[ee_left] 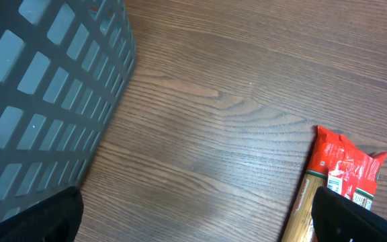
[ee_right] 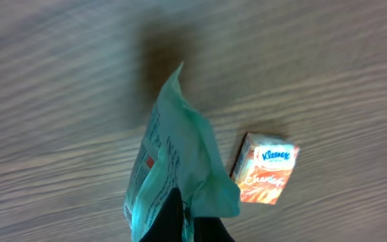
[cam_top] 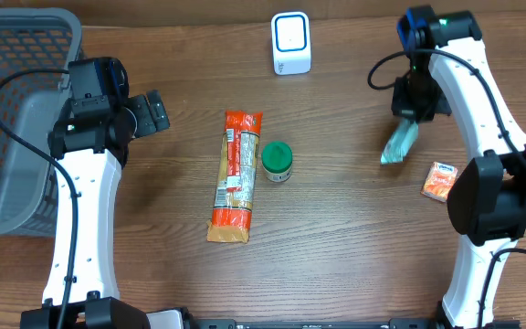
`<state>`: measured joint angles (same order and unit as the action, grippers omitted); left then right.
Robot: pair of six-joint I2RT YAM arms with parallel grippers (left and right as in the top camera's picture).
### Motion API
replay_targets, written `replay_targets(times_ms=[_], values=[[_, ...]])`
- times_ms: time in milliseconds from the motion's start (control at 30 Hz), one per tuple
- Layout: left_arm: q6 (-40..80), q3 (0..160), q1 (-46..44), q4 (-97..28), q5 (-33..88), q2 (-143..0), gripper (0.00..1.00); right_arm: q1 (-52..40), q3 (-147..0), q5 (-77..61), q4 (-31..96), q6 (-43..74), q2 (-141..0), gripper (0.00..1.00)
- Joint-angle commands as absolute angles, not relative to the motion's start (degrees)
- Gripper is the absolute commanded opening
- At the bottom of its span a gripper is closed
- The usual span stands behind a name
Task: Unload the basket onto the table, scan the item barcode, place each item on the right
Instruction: 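Move the snack bar right and release it beside the tissue pack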
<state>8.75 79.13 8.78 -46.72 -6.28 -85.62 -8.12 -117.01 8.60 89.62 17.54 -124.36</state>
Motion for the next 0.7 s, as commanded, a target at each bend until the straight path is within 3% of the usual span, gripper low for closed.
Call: replay_targets(times_ms=[0, 167, 233, 367, 400, 667], values=[[7.7, 79.7, 8.9, -46.5, -6.6, -86.2, 1.00, -7.9, -111.3, 6.3, 87.5, 17.9, -123.9, 0.04], [7.7, 79.7, 8.9, -46.5, -6.6, -86.2, 1.00, -7.9, -103.7, 9.7, 83.8, 17.6, -123.9, 0.04], [7.7, 79.7, 9.0, -46.5, -6.6, -86.2, 1.00, -7.9, -103.0, 11.8, 84.1, 17.8, -123.9, 0.12], [7.7, 79.7, 8.9, -46.5, -6.6, -86.2, 1.00, -7.9, -103.3, 15.5, 84.9, 17.8, -123.9, 0.50], [7.7, 79.7, 9.0, -46.5, -6.6, -86.2, 1.00, -7.9, -103.5, 16.4, 85.2, 17.8, -123.9, 0.54], [7.7, 79.7, 8.9, -46.5, -6.6, -86.2, 1.00, -9.1, -110.3, 10.1, 91.6, 17.8, -123.9, 0.57]])
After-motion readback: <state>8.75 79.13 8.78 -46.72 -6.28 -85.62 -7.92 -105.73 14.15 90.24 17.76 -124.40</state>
